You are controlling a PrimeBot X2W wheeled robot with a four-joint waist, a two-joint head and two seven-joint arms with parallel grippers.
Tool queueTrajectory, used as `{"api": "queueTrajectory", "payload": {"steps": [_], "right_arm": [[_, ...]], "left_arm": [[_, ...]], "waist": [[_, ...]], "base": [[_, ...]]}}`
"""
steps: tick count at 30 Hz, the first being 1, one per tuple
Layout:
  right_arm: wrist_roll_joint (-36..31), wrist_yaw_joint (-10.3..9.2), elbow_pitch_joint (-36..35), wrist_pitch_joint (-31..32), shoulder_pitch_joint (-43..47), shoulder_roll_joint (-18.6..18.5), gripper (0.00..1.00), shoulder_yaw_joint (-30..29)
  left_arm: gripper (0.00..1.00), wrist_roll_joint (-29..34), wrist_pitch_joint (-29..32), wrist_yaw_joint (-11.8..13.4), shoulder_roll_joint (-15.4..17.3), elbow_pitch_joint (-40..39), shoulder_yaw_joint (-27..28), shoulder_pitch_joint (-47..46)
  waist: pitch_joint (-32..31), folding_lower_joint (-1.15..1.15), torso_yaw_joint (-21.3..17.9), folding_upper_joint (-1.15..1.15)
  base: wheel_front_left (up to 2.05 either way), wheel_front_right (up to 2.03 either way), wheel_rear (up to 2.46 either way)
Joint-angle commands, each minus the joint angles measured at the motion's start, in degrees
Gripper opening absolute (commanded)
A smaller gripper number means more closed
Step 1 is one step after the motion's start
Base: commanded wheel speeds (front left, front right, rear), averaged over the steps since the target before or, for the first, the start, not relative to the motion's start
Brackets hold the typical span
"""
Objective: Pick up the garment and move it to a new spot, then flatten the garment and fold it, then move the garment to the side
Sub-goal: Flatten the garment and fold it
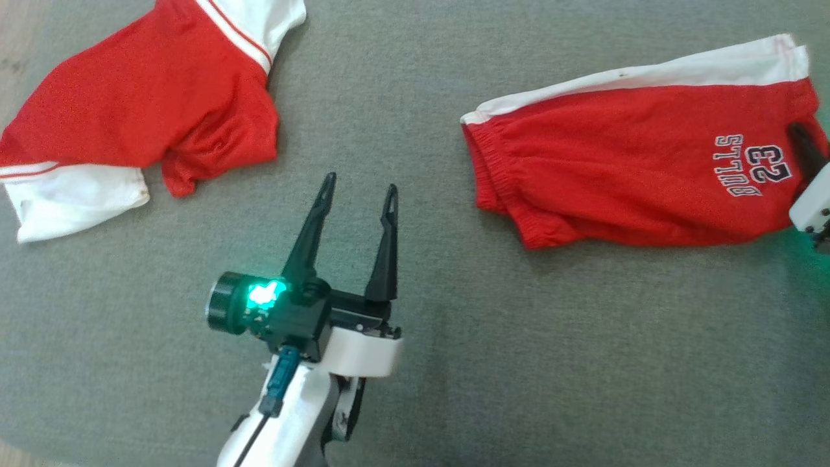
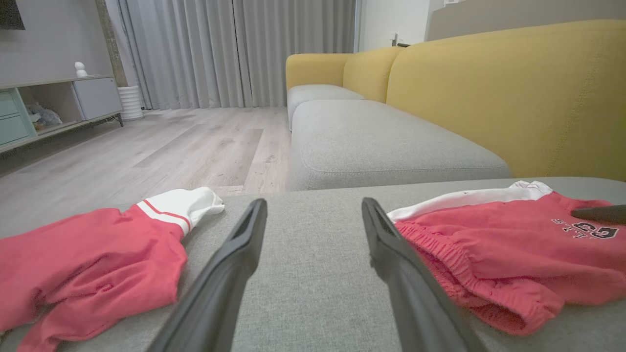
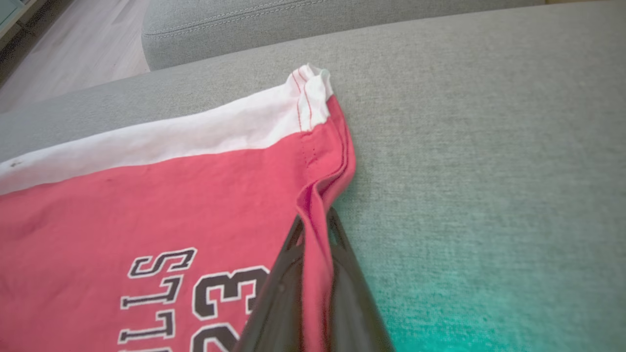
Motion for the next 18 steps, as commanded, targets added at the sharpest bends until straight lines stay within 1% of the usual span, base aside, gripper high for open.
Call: {"api": "queueTrajectory", "payload": {"steps": [1, 6, 9, 14, 17, 18], "right_arm": [[0.46, -0.04, -0.76, -0.32, 1.92, -1.24, 0.00, 1.34], [0.71, -0.04, -1.28, -2.05, 2.29, -3.57, 0.00, 2.31], [-0.47, -0.04, -1.04, -3.12, 3.57, -6.37, 0.00, 3.30], [-1.35, -0.04, -0.01, -4.76, 4.47, -10.46, 0.00, 2.01], [-1.08, -0.04, -0.90, -5.62, 3.70, -10.94, 0.00, 0.86], [-1.12, -0.04, -2.75, -5.70, 3.13, -10.65, 0.00, 0.76]], "left_arm": [[1.00, 1.06, -0.29, -0.11, 0.09, -2.44, 2.52, -0.07], [1.00, 3.15, -0.29, -0.15, 0.33, -3.65, 5.15, 1.70], [1.00, 4.22, -0.29, -0.09, 0.69, -3.92, 6.27, 3.26], [1.00, 4.54, -0.29, -0.53, 0.53, -4.26, 7.50, 5.43], [1.00, 4.88, -0.29, -1.06, 0.51, -3.87, 7.92, 6.11], [1.00, 5.01, -0.29, -1.28, 0.44, -3.53, 8.23, 6.51]], "waist": [[-0.78, 0.01, -0.63, 0.00], [-3.41, 0.01, -4.10, 0.00], [-5.23, 0.01, -6.27, 0.00], [-6.79, 0.01, -8.43, 0.00], [-7.43, 0.01, -9.15, 0.00], [-7.98, 0.01, -9.58, 0.00]], "base": [[0.00, 0.00, 0.00], [0.00, 0.00, 0.00], [0.00, 0.00, 0.00], [0.00, 0.00, 0.00], [0.00, 0.00, 0.00], [0.00, 0.00, 0.00]]}}
